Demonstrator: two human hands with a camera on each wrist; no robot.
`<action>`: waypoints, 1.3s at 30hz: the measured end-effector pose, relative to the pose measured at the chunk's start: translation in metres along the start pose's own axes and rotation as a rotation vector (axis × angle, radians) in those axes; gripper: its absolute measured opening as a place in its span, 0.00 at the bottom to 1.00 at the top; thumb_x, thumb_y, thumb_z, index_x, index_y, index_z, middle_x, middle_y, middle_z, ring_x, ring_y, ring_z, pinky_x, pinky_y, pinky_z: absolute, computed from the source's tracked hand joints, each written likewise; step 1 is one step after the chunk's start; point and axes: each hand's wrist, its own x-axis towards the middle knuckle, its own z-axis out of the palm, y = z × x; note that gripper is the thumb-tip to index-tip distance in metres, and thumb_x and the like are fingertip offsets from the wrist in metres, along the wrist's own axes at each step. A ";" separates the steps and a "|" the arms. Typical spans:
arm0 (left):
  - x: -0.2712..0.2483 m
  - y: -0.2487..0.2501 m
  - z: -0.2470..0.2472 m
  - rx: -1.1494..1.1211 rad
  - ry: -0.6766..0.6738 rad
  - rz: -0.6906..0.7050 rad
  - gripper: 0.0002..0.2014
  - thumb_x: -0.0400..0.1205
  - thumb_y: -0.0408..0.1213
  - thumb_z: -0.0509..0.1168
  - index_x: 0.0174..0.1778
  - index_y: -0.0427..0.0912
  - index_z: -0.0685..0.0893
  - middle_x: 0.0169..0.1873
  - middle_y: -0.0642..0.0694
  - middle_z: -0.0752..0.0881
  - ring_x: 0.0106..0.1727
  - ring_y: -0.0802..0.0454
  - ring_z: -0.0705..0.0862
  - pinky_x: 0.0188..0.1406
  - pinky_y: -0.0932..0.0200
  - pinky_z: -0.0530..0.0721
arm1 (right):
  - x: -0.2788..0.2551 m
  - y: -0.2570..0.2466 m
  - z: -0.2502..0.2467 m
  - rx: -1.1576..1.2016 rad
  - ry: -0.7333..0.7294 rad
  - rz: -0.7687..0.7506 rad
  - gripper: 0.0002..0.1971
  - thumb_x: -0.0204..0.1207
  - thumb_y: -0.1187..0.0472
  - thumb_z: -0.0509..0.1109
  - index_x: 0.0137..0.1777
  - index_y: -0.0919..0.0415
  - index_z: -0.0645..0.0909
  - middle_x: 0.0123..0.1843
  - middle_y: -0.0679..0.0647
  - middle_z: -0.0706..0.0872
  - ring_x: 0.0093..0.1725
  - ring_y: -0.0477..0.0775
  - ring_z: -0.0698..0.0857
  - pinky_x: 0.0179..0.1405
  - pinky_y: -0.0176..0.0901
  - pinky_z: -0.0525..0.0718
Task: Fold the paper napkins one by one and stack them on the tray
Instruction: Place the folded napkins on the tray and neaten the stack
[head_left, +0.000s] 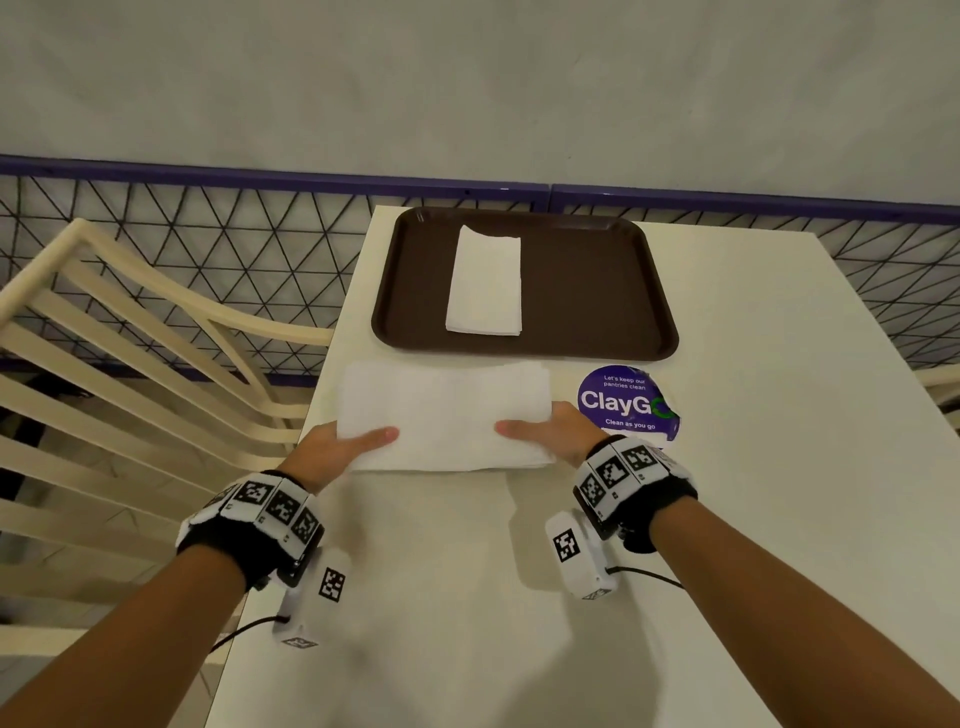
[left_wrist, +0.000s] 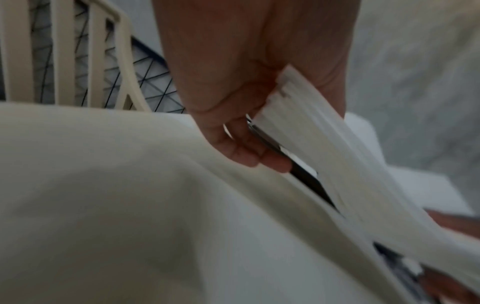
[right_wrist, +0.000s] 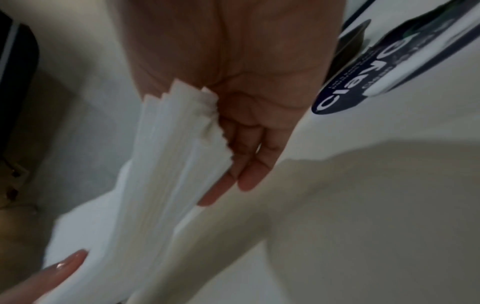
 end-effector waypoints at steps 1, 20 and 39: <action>-0.002 0.003 0.003 -0.135 -0.029 -0.019 0.17 0.77 0.38 0.70 0.60 0.40 0.79 0.57 0.42 0.84 0.51 0.49 0.84 0.61 0.50 0.79 | -0.001 0.002 0.001 0.030 -0.003 0.011 0.21 0.73 0.55 0.74 0.64 0.63 0.80 0.60 0.54 0.86 0.60 0.54 0.83 0.67 0.44 0.77; -0.012 0.055 0.083 -0.579 -0.141 0.142 0.23 0.80 0.26 0.64 0.71 0.42 0.72 0.61 0.45 0.83 0.58 0.46 0.83 0.51 0.50 0.84 | -0.033 0.029 0.010 0.607 0.074 -0.002 0.17 0.73 0.68 0.72 0.61 0.62 0.78 0.59 0.59 0.85 0.54 0.57 0.85 0.59 0.49 0.83; -0.033 0.041 0.115 -0.135 -0.393 0.213 0.36 0.65 0.22 0.73 0.71 0.34 0.73 0.57 0.41 0.84 0.59 0.44 0.82 0.49 0.61 0.82 | -0.056 0.000 -0.035 -0.031 0.060 -0.300 0.23 0.71 0.75 0.72 0.66 0.66 0.77 0.56 0.55 0.83 0.53 0.49 0.81 0.53 0.33 0.80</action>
